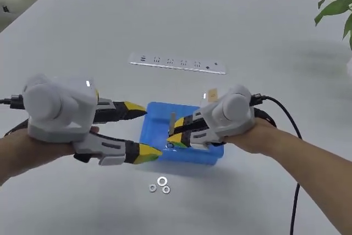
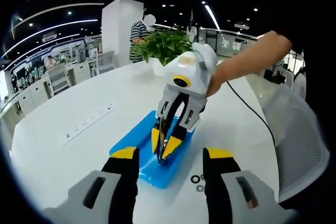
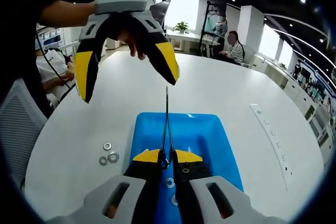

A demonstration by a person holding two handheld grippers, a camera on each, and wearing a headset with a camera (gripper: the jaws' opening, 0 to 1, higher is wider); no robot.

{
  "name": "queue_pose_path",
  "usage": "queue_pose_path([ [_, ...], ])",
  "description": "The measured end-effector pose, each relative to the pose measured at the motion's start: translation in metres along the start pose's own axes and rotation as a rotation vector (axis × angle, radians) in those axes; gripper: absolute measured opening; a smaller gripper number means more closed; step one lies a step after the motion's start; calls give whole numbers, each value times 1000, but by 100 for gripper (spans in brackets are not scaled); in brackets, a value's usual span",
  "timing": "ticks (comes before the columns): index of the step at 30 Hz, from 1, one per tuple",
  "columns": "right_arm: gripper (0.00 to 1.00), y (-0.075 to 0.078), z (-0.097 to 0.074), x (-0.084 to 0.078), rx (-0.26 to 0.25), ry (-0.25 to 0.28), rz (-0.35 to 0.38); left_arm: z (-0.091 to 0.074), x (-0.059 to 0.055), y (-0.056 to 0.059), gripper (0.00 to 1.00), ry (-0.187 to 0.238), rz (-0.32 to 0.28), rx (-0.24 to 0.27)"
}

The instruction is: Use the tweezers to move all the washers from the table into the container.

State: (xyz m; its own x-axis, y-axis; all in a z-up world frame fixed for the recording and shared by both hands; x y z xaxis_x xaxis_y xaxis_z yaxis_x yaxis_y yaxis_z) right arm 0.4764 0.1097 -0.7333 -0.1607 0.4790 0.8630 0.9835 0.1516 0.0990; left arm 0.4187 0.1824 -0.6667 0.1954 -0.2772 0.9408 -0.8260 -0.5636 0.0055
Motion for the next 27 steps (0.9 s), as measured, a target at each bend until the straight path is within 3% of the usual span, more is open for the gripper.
queue_pose_path([
  [14,9,0,1,-4,16,-2,-2,21,4,-19,24,-21,58,8],
  [27,10,-1,2,-6,26,-3,-7,37,0,-18,14,-48,82,-37],
])
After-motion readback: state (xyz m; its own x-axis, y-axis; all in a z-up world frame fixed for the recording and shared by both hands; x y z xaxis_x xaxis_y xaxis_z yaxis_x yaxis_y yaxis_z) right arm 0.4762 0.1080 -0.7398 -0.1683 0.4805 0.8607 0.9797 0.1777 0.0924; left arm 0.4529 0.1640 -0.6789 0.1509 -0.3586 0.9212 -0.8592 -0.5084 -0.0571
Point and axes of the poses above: the centre of the closed fingertips' face, and the gripper's own axes: z roughly forward along the fingers, y roughly to its right, x roughly out of its top, the point moved 5 cm from there along -z, roughly backward along the fingers, and after that the axes turned 8 degrees about y, right-handed, at the moved point
